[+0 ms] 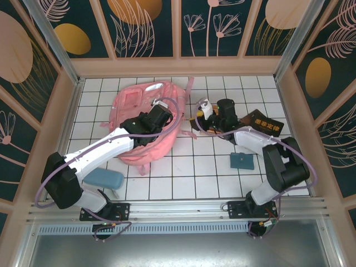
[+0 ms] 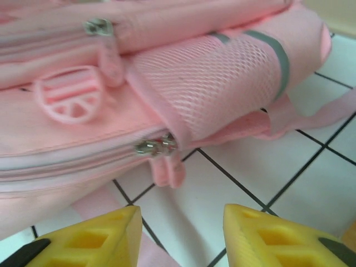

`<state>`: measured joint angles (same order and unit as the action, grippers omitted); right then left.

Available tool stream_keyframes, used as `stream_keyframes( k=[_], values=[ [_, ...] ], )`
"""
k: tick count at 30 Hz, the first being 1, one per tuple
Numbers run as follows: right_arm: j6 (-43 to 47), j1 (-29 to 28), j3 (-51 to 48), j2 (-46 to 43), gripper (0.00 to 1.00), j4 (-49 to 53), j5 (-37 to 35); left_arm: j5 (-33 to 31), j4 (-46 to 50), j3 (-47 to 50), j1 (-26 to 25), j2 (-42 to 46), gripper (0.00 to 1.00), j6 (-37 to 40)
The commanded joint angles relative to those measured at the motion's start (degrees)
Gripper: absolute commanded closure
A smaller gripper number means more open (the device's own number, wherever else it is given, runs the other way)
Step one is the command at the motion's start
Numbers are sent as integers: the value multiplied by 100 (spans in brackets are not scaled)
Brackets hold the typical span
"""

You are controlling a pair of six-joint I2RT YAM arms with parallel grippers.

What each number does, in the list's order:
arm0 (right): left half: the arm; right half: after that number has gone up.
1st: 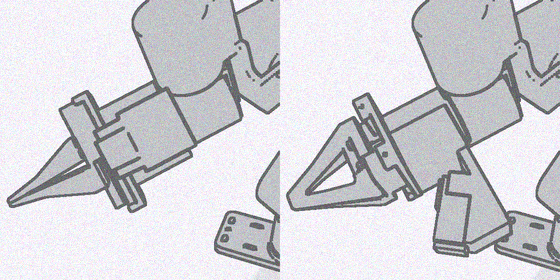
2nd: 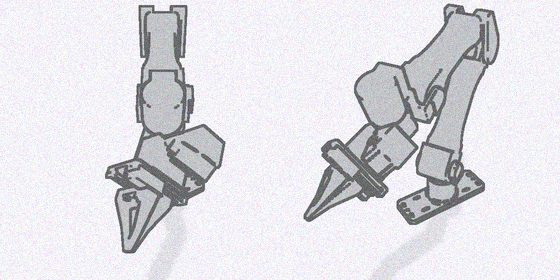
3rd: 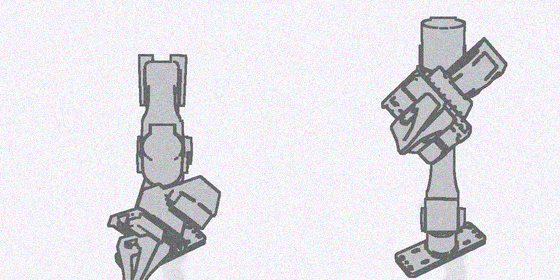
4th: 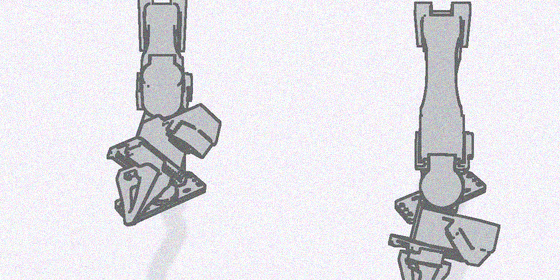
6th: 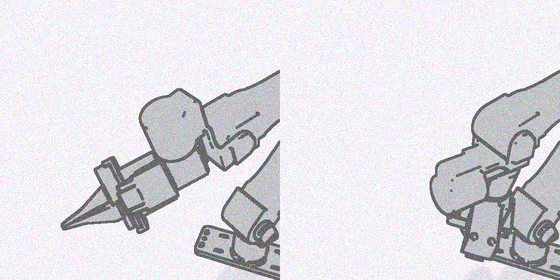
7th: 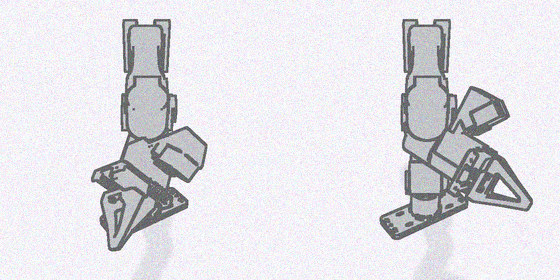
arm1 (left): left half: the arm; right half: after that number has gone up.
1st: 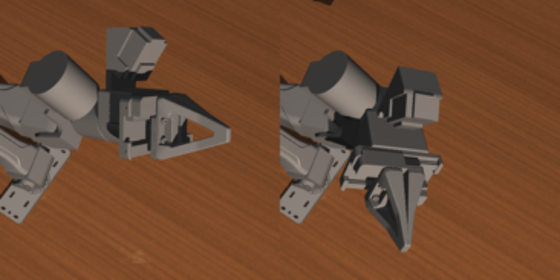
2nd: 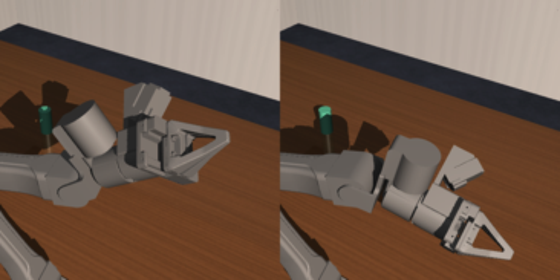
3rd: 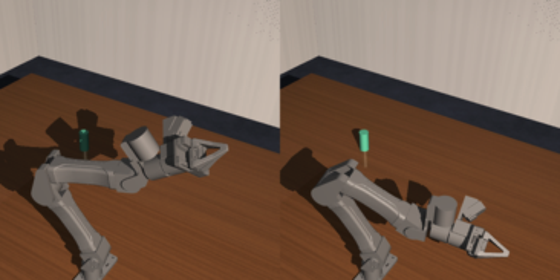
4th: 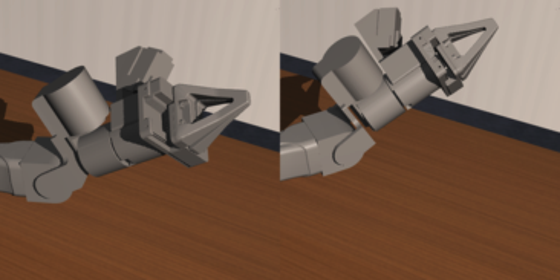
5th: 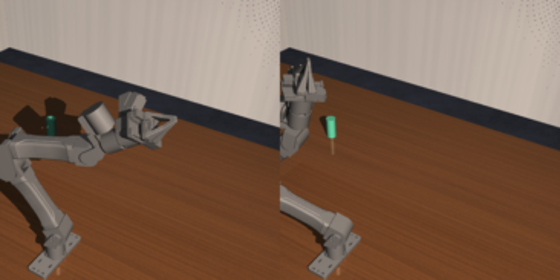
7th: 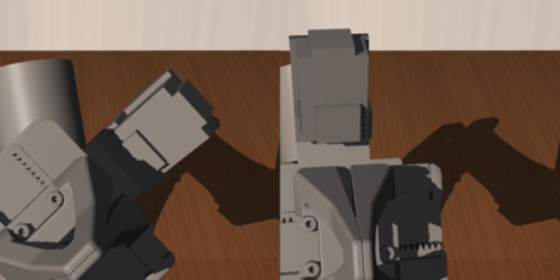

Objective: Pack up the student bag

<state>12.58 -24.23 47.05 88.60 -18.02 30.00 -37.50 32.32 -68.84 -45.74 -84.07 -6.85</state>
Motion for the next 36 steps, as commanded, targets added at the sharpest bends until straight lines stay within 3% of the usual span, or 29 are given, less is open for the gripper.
stream_keyframes(
  k=[1, 5, 12, 18, 24, 31, 36],
  values=[
    [3, -256, -222, -141, 60, -336, -29, -502, -665, -53, 22, 401, 96, 138],
    [161, -482, -50, 262, 73, -306, -167, -460, -716, -10, 21, 483, 96, 138],
    [236, -621, -16, 597, 81, -933, -360, -305, -742, 107, 29, 523, 96, 78],
    [397, -670, 219, 884, 80, -888, -440, -235, -735, 131, 21, 559, 96, 66],
    [430, -680, 226, 997, 71, -990, -650, -210, -733, 178, 21, 578, 96, 70],
    [442, -680, 53, 837, 99, -1188, -1094, -162, -718, 200, 22, 547, 95, 44],
    [467, -828, -312, 497, 100, -1196, -1113, -229, -763, 156, 25, 473, 96, -44]
  ],
)
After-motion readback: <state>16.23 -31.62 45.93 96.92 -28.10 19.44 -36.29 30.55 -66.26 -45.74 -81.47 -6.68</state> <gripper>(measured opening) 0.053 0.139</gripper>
